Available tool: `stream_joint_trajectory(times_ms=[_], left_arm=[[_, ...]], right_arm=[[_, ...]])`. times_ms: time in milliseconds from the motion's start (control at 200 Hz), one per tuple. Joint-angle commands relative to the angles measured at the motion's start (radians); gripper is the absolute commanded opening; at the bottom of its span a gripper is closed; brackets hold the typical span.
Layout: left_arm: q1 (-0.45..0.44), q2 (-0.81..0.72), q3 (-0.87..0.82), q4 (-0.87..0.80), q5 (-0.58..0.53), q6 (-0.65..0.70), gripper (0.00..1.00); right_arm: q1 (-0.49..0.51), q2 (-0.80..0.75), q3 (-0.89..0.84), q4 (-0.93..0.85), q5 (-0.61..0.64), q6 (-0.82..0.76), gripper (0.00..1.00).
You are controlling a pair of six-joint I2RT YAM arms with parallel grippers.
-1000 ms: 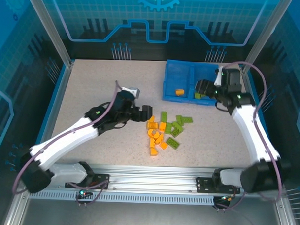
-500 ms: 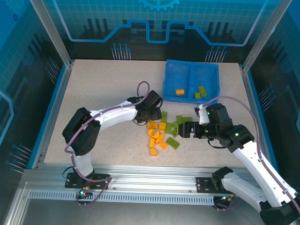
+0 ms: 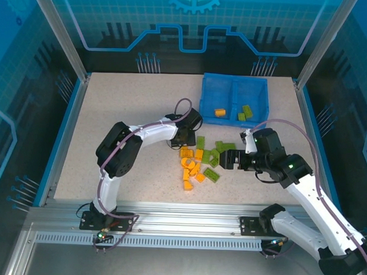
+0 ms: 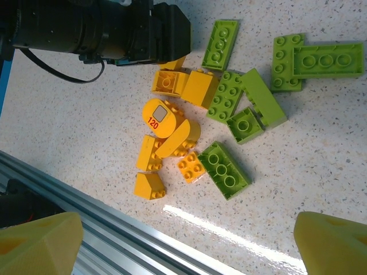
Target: Sort the legos into containers by color
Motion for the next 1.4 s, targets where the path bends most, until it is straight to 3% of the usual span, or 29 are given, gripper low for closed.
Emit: stream_joint_trajectory(times_ms=[0,390,540,635,890,1081,1256,1396], left_arm=[[0.003,0.019,0.007,-0.043,0.045,0.045,0.53],[0.004,-0.033,-0.002,-0.055,0.042,0.075,0.31],[-0.027,-0.181,0.086,-0.074,0.021,0.088,0.27],[-0.070,-0.193,0.221,-0.083,-0.027,0.126,0.27],[-0.083,0.100,0.642,-0.025,-0.249,0.264,0.27],[-0.069,0.402,1.003,0.000,-0.277,0.381,0.28],[-0.036,0.527,1.099,0.022,-0.256,0.345,0.29],[-0.035,0.541,1.097,0.054,-0.196,0.366,0.40]], right_arm=[[0.016,-0.007,0.045,-0.027,-0.010,0.013,0.97],[0.028,-0.006,0.078,-0.064,-0.017,0.008,0.97],[0.030,-0.051,0.097,-0.071,0.011,0.026,0.97],[0.030,-0.078,0.104,-0.063,0.052,0.039,0.97],[0.028,-0.132,0.095,-0.066,0.126,0.058,0.98],[0.028,-0.166,0.085,-0.097,0.151,0.059,0.98],[0.028,-0.192,0.087,-0.115,0.161,0.061,0.98],[0.029,-0.192,0.089,-0.112,0.158,0.059,0.99]])
